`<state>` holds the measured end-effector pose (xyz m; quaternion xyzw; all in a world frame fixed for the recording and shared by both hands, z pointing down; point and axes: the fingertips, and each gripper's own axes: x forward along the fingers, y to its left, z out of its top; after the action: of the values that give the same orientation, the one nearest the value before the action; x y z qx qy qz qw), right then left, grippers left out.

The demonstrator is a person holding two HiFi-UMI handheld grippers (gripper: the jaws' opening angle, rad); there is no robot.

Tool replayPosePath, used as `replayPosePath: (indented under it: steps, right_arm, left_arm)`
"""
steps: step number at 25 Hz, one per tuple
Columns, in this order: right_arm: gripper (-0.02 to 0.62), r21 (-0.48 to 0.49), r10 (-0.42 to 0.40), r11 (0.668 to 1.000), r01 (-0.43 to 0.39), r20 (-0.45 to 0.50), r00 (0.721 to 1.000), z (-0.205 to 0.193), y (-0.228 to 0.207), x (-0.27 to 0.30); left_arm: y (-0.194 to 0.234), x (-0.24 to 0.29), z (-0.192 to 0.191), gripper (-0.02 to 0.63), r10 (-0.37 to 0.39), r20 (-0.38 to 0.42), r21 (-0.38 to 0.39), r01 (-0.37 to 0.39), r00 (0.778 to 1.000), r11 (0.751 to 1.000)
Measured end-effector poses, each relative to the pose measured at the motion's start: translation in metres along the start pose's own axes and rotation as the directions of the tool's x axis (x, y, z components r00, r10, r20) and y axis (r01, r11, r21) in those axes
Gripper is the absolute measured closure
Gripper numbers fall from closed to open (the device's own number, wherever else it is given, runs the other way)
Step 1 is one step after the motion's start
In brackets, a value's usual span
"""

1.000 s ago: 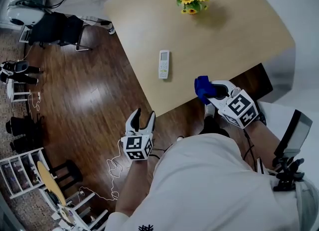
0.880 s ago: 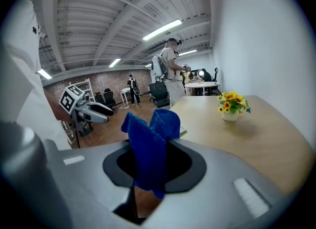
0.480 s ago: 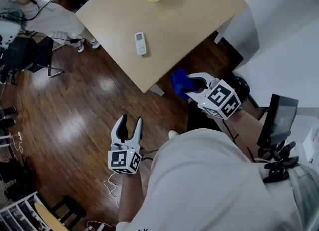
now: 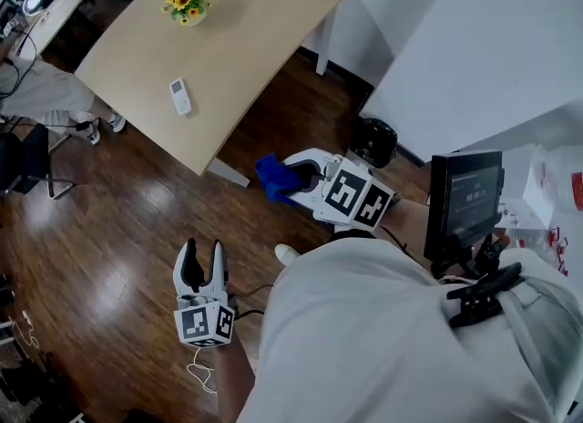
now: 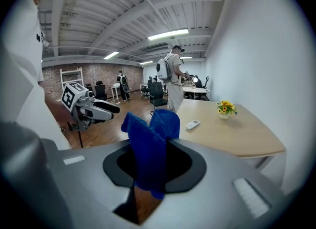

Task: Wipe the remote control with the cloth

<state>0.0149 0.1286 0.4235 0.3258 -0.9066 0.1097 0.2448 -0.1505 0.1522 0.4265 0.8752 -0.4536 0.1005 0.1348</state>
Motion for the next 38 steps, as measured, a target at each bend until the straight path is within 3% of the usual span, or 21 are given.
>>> replayPosePath:
  steps: [2, 6, 9, 15, 24, 38]
  right_arm:
    - [0.506, -0.015, 0.010, 1.000, -0.010, 0.010, 1.000, 0.002, 0.002, -0.007]
    - [0.506, -0.034, 0.044, 0.999, -0.043, 0.031, 0.999, -0.008, 0.005, -0.058]
    - [0.506, -0.039, 0.057, 0.998, -0.054, 0.060, 0.997, -0.010, 0.001, -0.082]
    - [0.506, -0.048, 0.078, 0.996, -0.074, 0.079, 0.994, -0.024, -0.002, -0.111]
    - [0.506, -0.092, 0.101, 0.991, -0.095, 0.066, 0.993, -0.034, 0.003, -0.131]
    - [0.506, -0.110, 0.116, 0.988, -0.109, 0.062, 0.991, -0.035, 0.011, -0.127]
  left_arm:
    - [-0.009, 0.003, 0.002, 0.359, 0.008, 0.007, -0.014, -0.007, 1.000, 1.000]
    - [-0.071, 0.007, 0.029, 0.367, 0.005, 0.046, -0.037, -0.004, 0.999, 0.999]
    - [-0.106, 0.016, 0.045, 0.367, -0.010, 0.074, -0.016, 0.011, 0.997, 1.000]
    - [-0.161, 0.015, 0.043, 0.367, -0.030, 0.035, 0.040, 0.029, 0.999, 0.999]
    - [-0.180, 0.001, 0.025, 0.367, 0.012, 0.002, 0.034, -0.012, 1.000, 0.999]
    - [-0.170, -0.005, 0.023, 0.367, 0.039, -0.010, 0.055, -0.039, 0.999, 0.998]
